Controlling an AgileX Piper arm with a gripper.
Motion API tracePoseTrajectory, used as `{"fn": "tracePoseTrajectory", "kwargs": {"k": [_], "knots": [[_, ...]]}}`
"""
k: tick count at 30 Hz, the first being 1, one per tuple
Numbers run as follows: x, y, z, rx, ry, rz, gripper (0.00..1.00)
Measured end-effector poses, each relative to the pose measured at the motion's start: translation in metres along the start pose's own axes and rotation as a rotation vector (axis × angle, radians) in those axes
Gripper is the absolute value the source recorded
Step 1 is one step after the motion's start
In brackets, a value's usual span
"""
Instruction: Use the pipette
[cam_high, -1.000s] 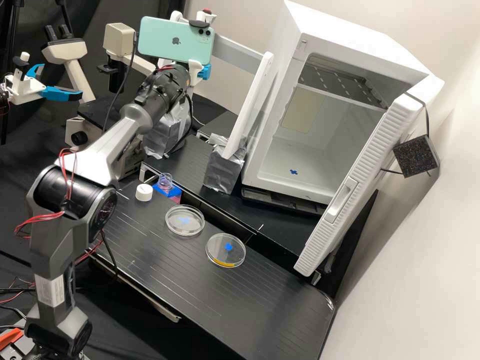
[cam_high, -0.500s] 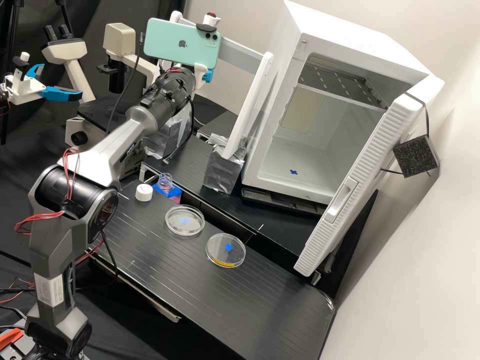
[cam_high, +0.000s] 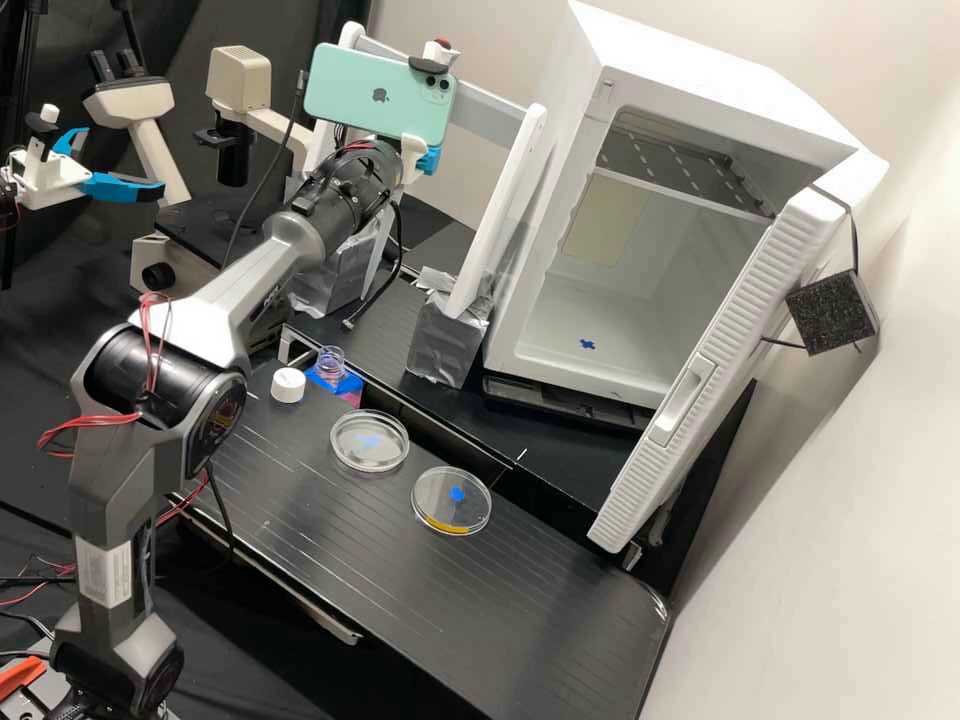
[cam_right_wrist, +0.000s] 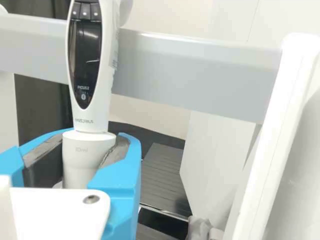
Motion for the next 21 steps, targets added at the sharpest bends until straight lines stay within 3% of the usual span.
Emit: {"fn": "tracePoseTrajectory", "kwargs": {"k": [11, 18, 19, 21], "knots": [[0.004, -0.008, 0.009, 0.007, -0.023, -0.014, 0.00], [0.009, -0.012, 0.011, -0.013, -0.037, -0.007, 0.00], [0.009, -0.012, 0.011, -0.017, -0.038, -0.006, 1.00], [0.011, -0.012, 0.012, -0.015, -0.042, -0.004, 1.00]]}}
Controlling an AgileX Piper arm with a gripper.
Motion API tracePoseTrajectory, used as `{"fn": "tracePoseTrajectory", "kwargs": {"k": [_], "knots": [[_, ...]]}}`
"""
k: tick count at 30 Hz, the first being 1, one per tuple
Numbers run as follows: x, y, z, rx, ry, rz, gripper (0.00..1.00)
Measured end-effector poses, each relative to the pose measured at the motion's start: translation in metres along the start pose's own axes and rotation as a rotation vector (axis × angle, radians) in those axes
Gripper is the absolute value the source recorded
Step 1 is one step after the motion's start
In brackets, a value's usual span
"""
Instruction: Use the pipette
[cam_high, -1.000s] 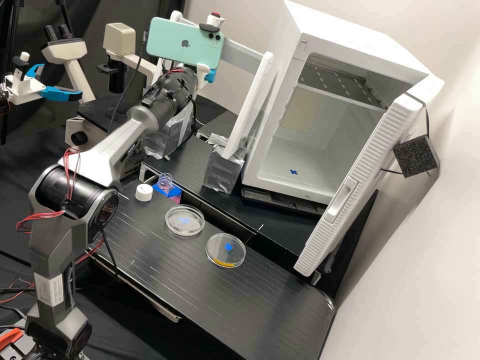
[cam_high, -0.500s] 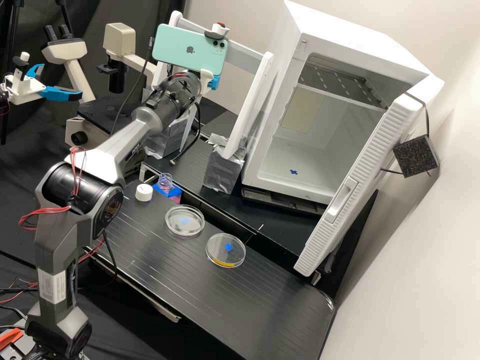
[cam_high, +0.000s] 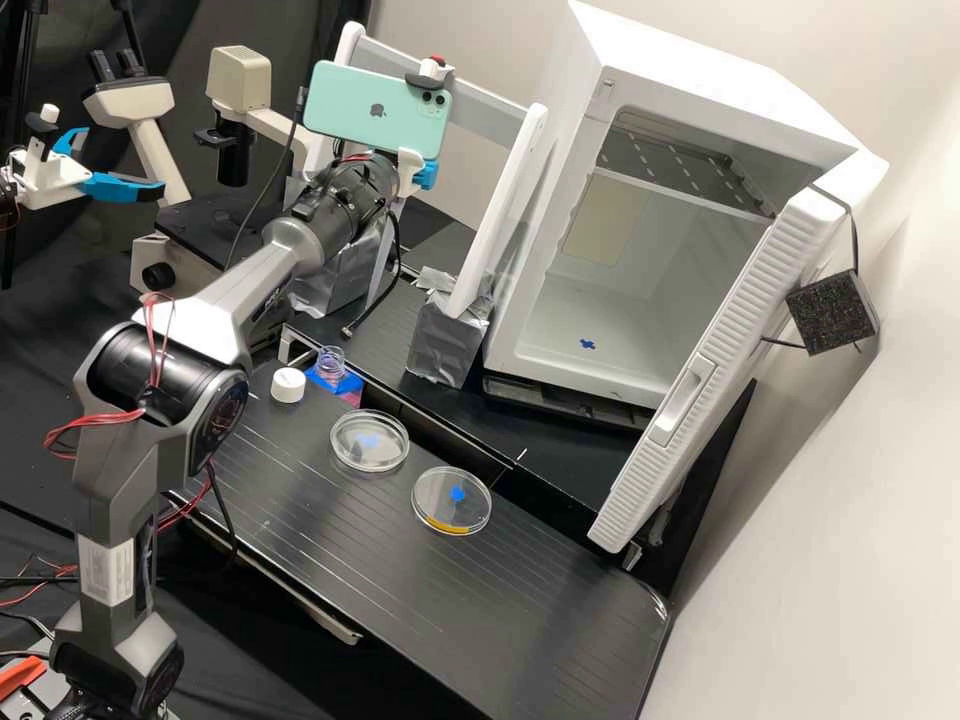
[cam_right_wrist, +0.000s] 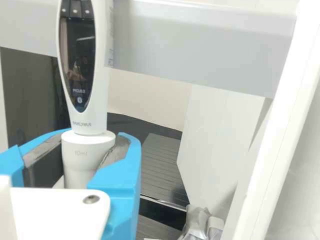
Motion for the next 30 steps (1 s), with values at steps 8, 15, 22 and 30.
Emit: {"fn": "tracePoseTrajectory", "kwargs": {"k": [8, 15, 22, 30], "knots": [[0.001, -0.001, 0.000, -0.015, -0.026, 0.020, 1.00], [0.000, -0.003, 0.001, -0.019, -0.011, 0.071, 1.00], [-0.029, -0.011, 0.000, 0.039, 0.058, 0.091, 1.00], [-0.089, -0.016, 0.017, 0.052, 0.018, 0.311, 1.00]]}}
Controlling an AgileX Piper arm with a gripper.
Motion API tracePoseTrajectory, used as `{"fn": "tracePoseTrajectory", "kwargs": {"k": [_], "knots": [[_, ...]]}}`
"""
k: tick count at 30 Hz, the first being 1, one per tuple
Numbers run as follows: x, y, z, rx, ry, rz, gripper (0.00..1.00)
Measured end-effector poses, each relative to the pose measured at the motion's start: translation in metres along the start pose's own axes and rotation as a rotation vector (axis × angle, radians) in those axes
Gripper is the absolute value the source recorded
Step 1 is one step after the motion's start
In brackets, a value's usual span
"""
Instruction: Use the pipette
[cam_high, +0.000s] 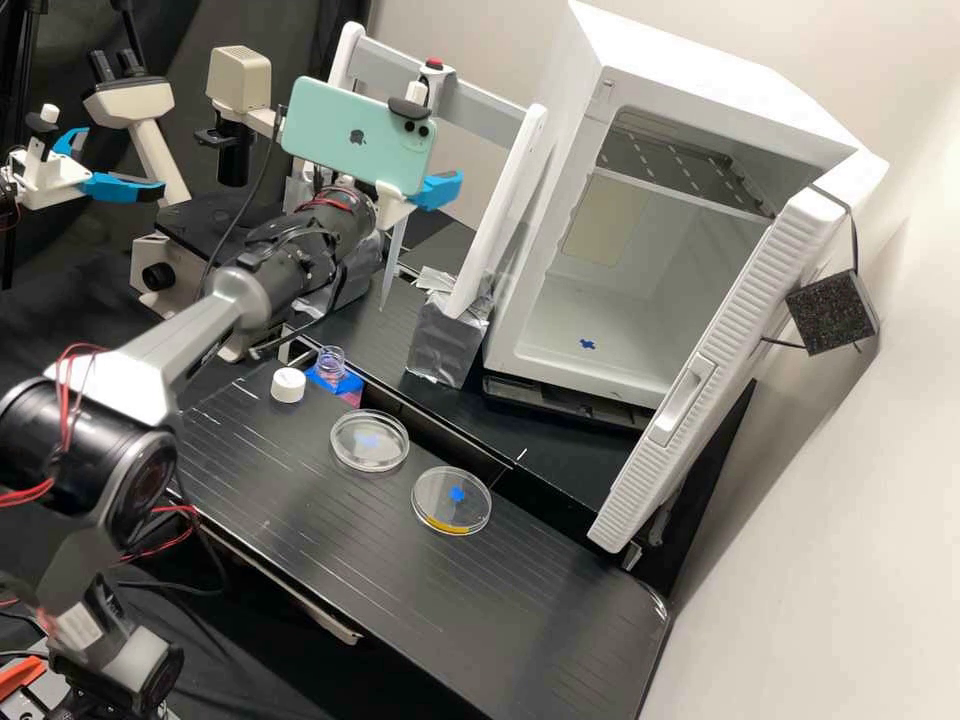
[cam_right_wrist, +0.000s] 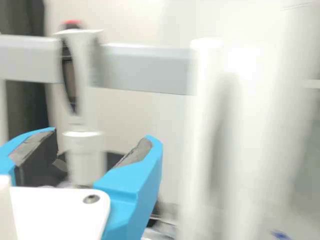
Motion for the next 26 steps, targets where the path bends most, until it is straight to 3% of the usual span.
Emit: {"fn": "tracePoseTrajectory", "kwargs": {"k": [4, 8, 13, 18, 26], "knots": [[-0.025, 0.001, 0.009, -0.020, 0.018, 0.149, 1.00], [-0.047, -0.011, 0.022, -0.043, 0.035, 0.291, 1.00], [-0.064, -0.032, 0.043, -0.044, 0.019, 0.335, 1.00], [-0.077, -0.054, 0.064, -0.014, 0.050, 0.366, 1.00], [-0.084, -0.066, 0.077, -0.002, 0.083, 0.422, 1.00]]}}
